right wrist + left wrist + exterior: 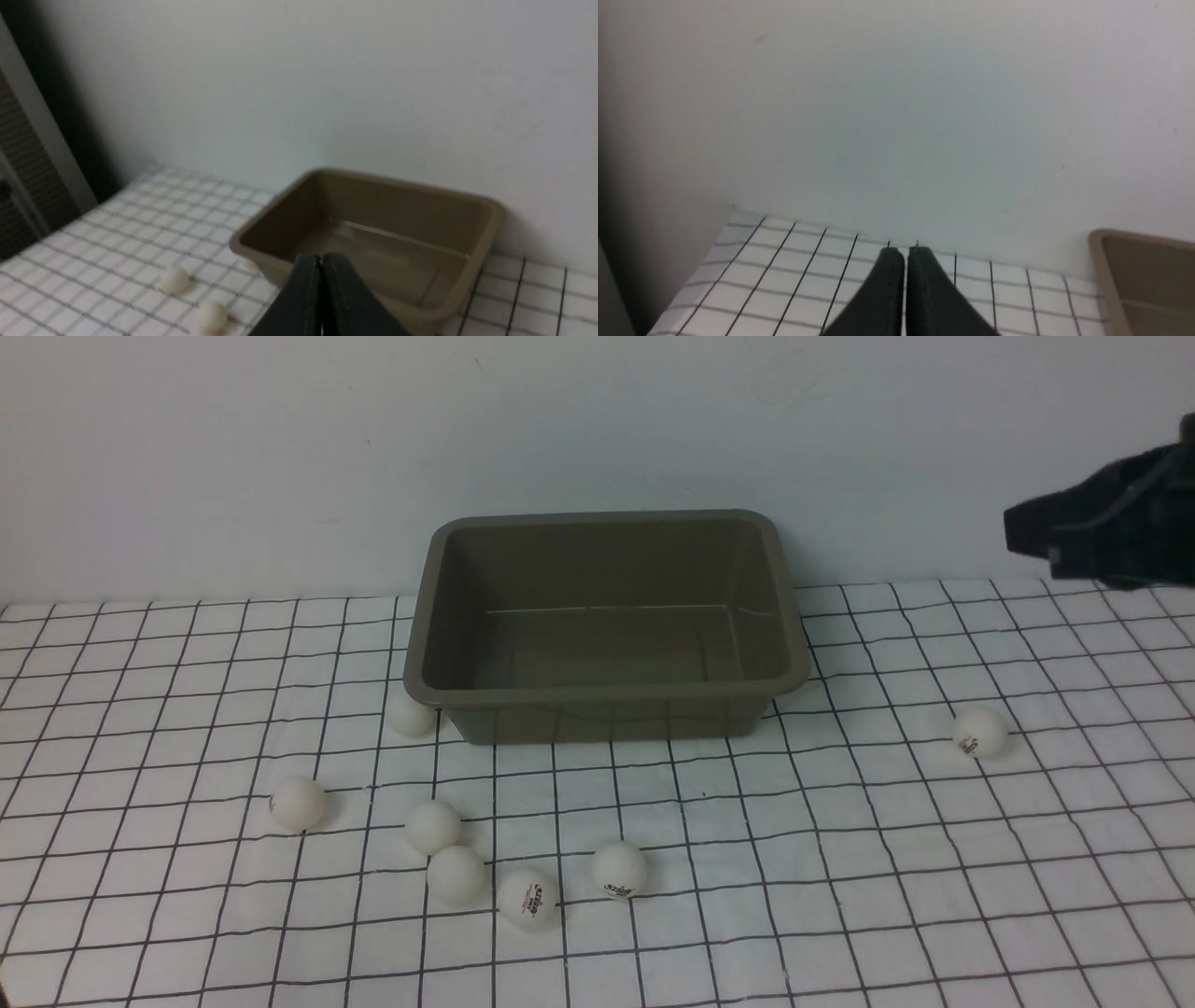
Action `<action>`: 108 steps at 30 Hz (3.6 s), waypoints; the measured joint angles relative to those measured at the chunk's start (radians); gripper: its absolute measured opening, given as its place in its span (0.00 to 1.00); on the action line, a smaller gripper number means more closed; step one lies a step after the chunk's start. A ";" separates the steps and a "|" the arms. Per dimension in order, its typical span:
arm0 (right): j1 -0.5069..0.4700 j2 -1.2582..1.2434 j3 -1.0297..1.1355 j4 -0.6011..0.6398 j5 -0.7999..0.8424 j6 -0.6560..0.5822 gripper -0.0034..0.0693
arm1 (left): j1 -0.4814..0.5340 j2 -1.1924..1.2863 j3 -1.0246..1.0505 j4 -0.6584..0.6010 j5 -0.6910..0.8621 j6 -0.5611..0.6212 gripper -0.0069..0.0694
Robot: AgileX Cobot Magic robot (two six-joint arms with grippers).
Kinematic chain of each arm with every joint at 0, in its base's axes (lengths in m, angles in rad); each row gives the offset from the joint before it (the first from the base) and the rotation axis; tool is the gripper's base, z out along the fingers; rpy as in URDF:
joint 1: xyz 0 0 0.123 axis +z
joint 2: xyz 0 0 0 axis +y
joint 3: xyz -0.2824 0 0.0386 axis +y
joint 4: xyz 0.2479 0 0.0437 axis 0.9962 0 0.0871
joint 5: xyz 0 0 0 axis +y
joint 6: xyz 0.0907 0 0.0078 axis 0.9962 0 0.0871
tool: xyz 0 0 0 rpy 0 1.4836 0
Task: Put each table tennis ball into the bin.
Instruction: Use the right arm to clamp the table tennis ball closest to it, then use the right arm to put the table tennis ball into the box
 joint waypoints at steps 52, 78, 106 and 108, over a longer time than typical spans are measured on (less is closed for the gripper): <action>0.000 0.748 -0.562 -0.668 0.316 0.612 0.64 | -0.198 0.701 -0.657 -0.926 0.899 1.280 0.39; 0.000 0.962 -0.569 -0.699 0.311 0.636 0.56 | -0.198 0.701 -0.657 -0.902 0.899 1.262 0.39; 0.199 0.988 -1.107 -0.339 0.463 0.527 0.55 | -0.198 0.701 -0.657 -0.901 0.899 1.261 0.39; 0.225 1.005 -1.107 -0.360 0.458 0.525 0.55 | -0.198 0.701 -0.657 -0.901 0.899 1.261 0.39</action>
